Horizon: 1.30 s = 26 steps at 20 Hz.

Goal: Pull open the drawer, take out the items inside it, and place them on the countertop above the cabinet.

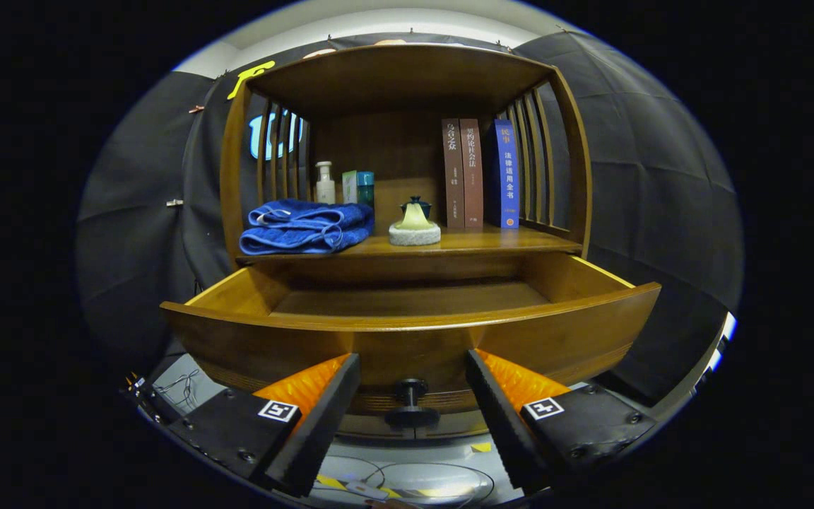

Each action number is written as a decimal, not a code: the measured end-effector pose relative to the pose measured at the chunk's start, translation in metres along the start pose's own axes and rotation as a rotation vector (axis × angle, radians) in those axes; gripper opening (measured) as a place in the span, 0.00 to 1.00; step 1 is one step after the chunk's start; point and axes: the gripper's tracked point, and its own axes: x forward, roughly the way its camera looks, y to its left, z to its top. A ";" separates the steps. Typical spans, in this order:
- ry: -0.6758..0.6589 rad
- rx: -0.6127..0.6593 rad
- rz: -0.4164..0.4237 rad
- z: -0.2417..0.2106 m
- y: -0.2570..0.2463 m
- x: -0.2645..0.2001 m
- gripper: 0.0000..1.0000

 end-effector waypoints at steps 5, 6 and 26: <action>0.009 0.013 -0.004 0.012 0.004 0.059 1.00; 0.007 0.011 -0.004 0.013 0.004 0.068 1.00; -0.001 0.038 0.009 0.021 0.008 0.119 1.00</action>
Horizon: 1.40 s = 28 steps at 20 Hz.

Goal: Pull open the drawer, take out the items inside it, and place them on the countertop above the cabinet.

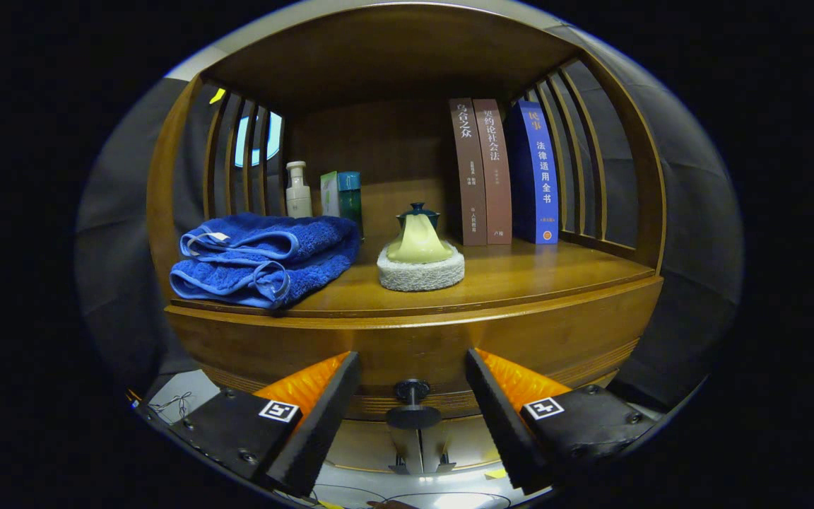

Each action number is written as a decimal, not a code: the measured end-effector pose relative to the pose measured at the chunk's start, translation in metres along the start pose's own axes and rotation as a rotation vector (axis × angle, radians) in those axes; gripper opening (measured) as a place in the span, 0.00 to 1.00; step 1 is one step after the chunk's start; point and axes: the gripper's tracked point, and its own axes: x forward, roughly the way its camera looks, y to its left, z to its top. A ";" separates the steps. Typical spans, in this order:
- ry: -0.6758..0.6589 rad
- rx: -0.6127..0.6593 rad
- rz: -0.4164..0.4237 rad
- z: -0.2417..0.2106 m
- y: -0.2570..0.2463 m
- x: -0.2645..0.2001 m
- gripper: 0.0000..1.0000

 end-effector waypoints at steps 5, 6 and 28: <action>-0.003 -0.004 -0.004 0.008 -0.001 -0.013 1.00; -0.005 -0.001 0.001 0.011 0.000 -0.017 1.00; -0.222 0.008 0.060 0.212 0.013 -0.221 0.99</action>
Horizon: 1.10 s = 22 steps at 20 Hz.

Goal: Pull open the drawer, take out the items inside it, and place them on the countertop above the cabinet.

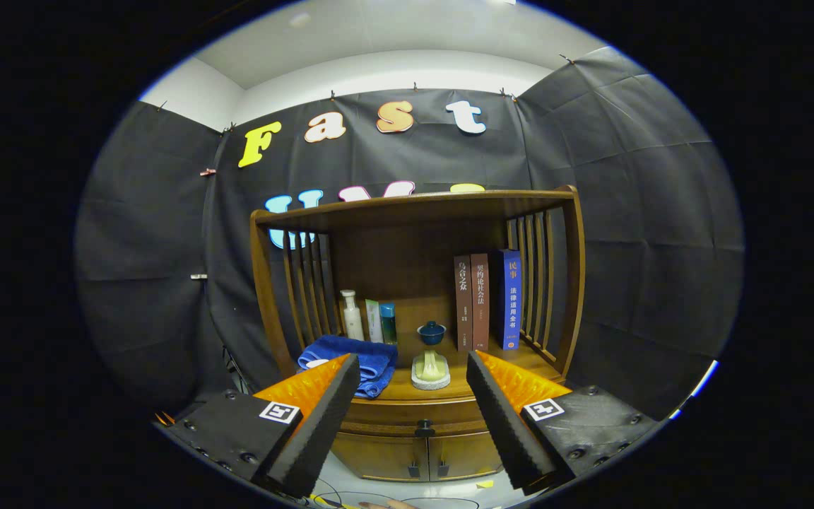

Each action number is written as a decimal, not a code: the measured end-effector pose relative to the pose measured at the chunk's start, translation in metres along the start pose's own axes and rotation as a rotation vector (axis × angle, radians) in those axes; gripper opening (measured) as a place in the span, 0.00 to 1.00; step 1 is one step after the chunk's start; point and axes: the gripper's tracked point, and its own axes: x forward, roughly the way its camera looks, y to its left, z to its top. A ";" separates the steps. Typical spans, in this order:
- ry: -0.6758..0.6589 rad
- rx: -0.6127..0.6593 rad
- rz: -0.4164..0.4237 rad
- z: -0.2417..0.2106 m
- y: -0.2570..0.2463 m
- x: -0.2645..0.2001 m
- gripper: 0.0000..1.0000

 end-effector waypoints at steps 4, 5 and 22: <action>-0.013 -0.007 0.000 0.004 0.001 -0.011 0.99; -0.019 -0.013 0.000 0.006 0.001 -0.013 0.99; -0.035 -0.025 -0.008 0.010 0.003 -0.023 0.99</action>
